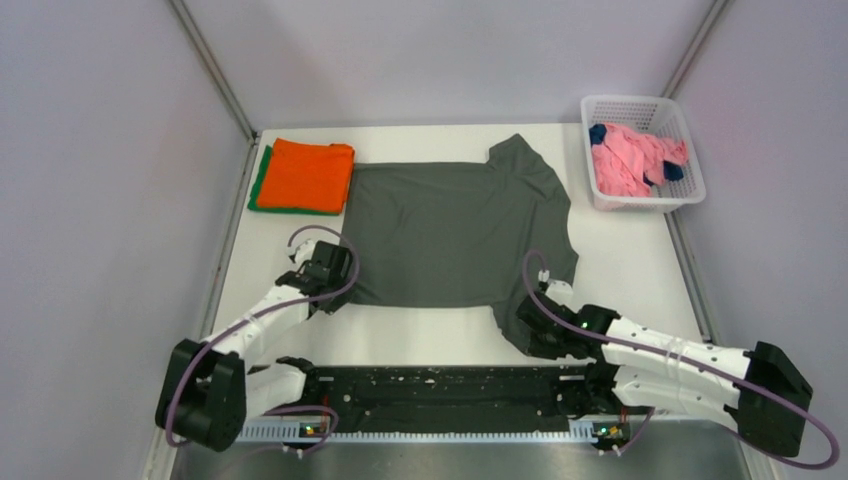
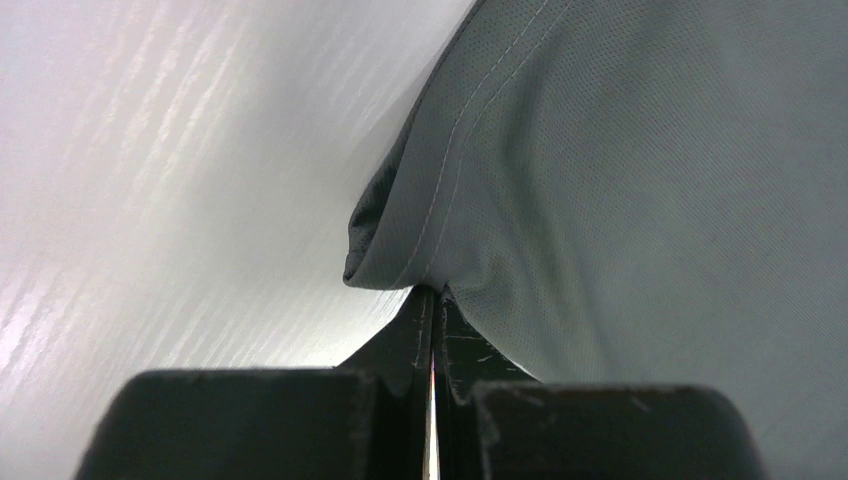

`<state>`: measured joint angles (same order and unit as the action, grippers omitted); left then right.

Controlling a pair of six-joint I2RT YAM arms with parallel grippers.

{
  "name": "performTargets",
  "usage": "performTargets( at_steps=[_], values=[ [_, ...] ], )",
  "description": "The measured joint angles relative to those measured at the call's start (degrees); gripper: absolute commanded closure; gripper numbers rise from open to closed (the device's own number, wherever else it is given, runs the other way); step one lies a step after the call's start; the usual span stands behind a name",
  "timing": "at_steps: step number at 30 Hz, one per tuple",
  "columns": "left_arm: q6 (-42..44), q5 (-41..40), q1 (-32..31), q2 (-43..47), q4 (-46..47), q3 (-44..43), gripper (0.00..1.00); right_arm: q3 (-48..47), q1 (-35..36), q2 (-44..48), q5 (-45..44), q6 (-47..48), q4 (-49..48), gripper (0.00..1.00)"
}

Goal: Fold and stack the t-shirts
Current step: Grab the side of the flattened tshirt closest away from the robot with both arms, then fold the flattened tshirt in 1/3 of the way

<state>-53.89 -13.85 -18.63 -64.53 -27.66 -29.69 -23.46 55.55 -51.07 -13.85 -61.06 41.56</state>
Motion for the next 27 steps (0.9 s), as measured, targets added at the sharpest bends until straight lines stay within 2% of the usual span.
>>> performTargets(
  at_steps=[8,14,20,27],
  values=[
    [-1.18,-0.26,0.00,14.78,-5.73,3.26,1.00,-3.21,-0.20,12.98,0.66,-3.39,9.92,1.00],
    [-1.40,2.78,0.07,20.55,-7.61,4.07,1.00,-5.79,-0.24,14.71,-0.22,-3.89,14.64,1.00],
    [-0.35,3.10,0.09,19.19,-6.43,3.17,1.00,-13.00,-3.54,9.79,-5.55,0.90,15.13,1.00],
    [1.57,0.90,0.79,6.58,-3.45,-5.60,1.00,-17.18,-17.07,0.94,-5.07,12.96,4.72,1.00]
  ],
)
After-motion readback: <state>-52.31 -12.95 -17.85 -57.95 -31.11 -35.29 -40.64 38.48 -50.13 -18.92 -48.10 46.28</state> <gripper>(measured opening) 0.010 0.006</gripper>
